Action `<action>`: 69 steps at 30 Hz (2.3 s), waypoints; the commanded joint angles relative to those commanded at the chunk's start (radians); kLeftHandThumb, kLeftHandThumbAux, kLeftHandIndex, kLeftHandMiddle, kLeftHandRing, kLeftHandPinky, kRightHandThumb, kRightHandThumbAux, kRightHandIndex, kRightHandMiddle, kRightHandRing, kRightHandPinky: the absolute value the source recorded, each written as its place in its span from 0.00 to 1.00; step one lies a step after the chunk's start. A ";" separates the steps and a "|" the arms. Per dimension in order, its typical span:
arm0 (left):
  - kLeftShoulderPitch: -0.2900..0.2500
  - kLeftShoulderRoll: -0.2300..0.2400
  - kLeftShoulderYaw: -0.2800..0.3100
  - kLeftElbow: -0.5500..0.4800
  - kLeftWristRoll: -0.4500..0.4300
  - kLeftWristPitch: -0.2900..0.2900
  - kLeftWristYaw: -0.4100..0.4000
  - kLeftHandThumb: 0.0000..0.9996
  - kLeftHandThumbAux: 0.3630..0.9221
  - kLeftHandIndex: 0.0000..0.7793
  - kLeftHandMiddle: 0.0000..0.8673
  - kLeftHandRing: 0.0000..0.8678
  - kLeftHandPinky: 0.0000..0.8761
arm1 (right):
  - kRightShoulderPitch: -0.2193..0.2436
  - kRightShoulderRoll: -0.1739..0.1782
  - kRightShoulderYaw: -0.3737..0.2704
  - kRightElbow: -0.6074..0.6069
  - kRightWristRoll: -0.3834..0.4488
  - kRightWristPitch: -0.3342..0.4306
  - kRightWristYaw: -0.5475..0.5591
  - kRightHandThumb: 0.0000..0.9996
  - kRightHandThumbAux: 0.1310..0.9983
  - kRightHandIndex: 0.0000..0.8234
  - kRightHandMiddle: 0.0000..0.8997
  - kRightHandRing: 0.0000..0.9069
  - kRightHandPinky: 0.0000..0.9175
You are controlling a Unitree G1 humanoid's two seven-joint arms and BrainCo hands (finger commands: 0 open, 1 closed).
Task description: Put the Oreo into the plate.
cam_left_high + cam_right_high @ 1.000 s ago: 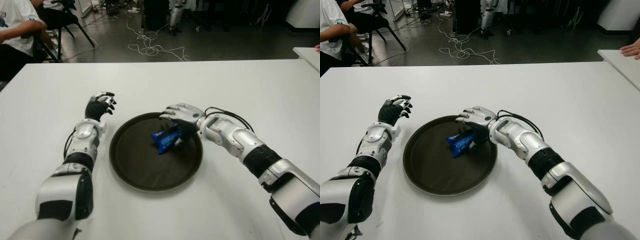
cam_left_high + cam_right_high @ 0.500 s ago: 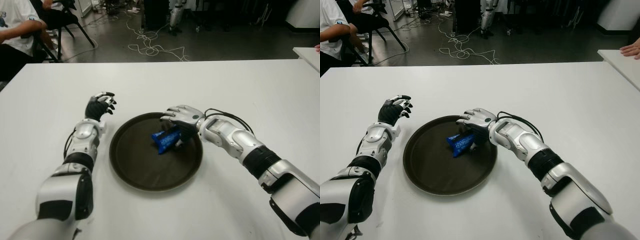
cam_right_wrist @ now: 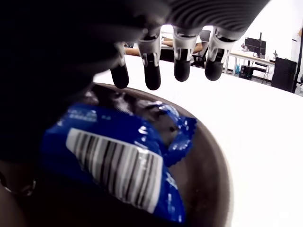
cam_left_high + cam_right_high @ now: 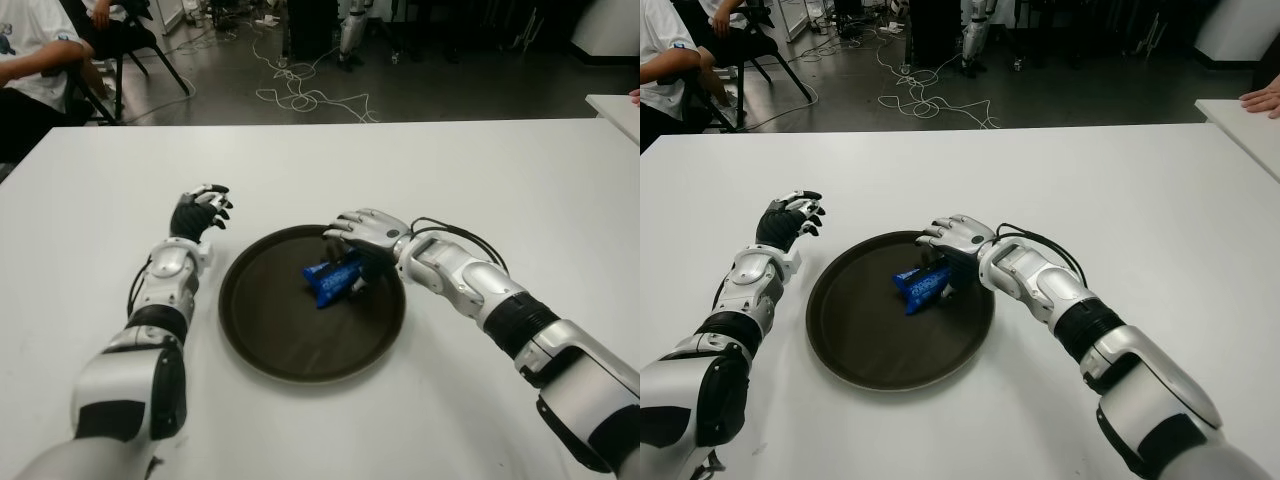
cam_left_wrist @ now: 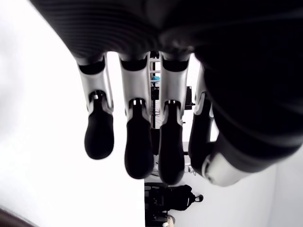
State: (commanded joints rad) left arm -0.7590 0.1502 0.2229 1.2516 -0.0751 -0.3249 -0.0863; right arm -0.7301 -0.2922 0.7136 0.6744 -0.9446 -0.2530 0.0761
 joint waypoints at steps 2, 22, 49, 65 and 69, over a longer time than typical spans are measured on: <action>0.001 0.000 -0.002 -0.001 0.002 -0.002 0.001 0.70 0.63 0.55 0.69 0.72 0.74 | 0.000 0.002 -0.001 0.002 0.002 0.002 -0.001 0.00 0.53 0.00 0.00 0.00 0.00; -0.002 0.003 -0.006 0.003 0.005 0.005 -0.003 0.70 0.63 0.55 0.69 0.72 0.75 | -0.072 0.010 -0.028 0.117 0.033 -0.033 -0.027 0.00 0.53 0.00 0.00 0.00 0.00; -0.001 0.008 -0.004 0.003 0.005 0.003 -0.009 0.70 0.63 0.55 0.69 0.72 0.74 | -0.265 0.026 -0.118 0.578 0.130 -0.018 -0.068 0.00 0.53 0.00 0.01 0.05 0.11; 0.001 0.010 0.002 0.007 -0.002 -0.002 -0.018 0.70 0.63 0.55 0.70 0.72 0.74 | -0.258 0.048 -0.138 0.681 0.160 0.075 -0.070 0.00 0.54 0.00 0.02 0.07 0.10; 0.000 0.011 0.002 0.005 -0.001 0.000 -0.019 0.70 0.63 0.55 0.70 0.73 0.74 | -0.239 0.051 -0.165 0.685 0.181 0.083 -0.119 0.00 0.55 0.00 0.02 0.06 0.09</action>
State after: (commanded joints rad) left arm -0.7588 0.1609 0.2248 1.2568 -0.0763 -0.3254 -0.1057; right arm -0.9691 -0.2410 0.5485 1.3592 -0.7632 -0.1697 -0.0424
